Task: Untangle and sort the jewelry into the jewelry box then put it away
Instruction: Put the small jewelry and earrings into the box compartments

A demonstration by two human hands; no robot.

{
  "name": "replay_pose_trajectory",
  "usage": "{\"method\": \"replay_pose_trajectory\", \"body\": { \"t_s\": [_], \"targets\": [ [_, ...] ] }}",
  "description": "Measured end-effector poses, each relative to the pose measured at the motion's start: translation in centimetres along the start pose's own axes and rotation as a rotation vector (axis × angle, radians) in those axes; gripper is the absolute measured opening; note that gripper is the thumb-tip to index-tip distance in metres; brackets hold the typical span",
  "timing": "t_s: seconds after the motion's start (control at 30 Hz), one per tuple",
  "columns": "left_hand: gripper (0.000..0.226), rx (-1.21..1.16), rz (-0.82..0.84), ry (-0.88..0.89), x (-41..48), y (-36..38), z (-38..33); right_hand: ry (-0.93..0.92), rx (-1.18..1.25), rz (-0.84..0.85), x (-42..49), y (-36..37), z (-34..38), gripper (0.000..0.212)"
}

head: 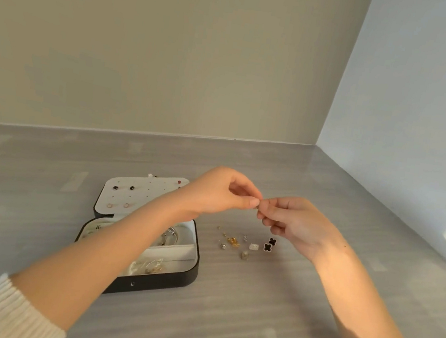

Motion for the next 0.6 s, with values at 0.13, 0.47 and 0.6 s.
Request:
{"method": "replay_pose_trajectory", "body": {
  "t_s": [0.13,0.47,0.6],
  "targets": [
    [0.005,-0.076,-0.078,-0.008,-1.7,-0.3,-0.3,-0.057,0.033,0.035,-0.5,1.3,0.6,0.015],
    [0.009,-0.293,-0.273,-0.193,-7.4,-4.6,-0.6,-0.364,-0.269,-0.145,-2.6,7.7,5.2,0.012],
    [0.005,-0.353,-0.314,-0.234,-10.5,-7.0,0.3,-0.432,-0.330,-0.057,-2.9,10.9,6.7,0.012]
  ]
}}
Point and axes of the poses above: each hand's wrist, its own x-axis towards the middle knuckle, its own y-axis out of the palm, z = x × y, the point moved 1 cm from there along x, towards the middle knuckle, and after that the axes turned 14 degrees about -x, right-handed, at the moved point
